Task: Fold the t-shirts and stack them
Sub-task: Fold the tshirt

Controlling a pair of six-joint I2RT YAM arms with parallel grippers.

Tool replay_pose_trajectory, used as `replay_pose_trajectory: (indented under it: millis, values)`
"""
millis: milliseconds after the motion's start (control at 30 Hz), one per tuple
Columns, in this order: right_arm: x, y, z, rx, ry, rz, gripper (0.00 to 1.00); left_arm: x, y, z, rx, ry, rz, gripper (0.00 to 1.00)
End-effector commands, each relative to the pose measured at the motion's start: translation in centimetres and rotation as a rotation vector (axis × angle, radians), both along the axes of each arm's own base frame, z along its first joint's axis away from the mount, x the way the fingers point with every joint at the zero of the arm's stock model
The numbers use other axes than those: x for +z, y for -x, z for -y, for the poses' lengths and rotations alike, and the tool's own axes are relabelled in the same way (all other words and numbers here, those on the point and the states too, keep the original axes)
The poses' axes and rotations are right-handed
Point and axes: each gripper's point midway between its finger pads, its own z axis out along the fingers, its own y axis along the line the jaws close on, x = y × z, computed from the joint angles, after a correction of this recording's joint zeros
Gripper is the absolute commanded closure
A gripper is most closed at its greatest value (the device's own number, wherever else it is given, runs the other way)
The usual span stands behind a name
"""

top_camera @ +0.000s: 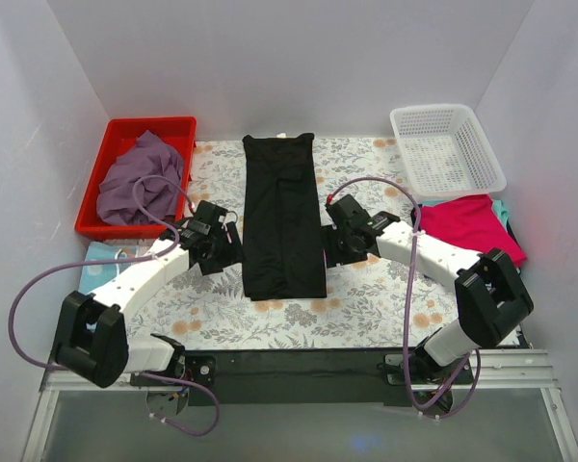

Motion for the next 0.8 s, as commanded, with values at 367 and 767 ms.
replay_pose_trajectory:
  millis: [367,767]
  values:
    - [-1.4,2.5,-3.3,0.054,-0.217,-0.054,0.37,-2.6,3.7,1.9,0.013,0.160,-0.131,0.54]
    - [-3.7,4.4,-4.0,0.089,-0.211,-0.119,0.37,-5.7,5.5,2.7,-0.027,0.200,-0.209,0.58]
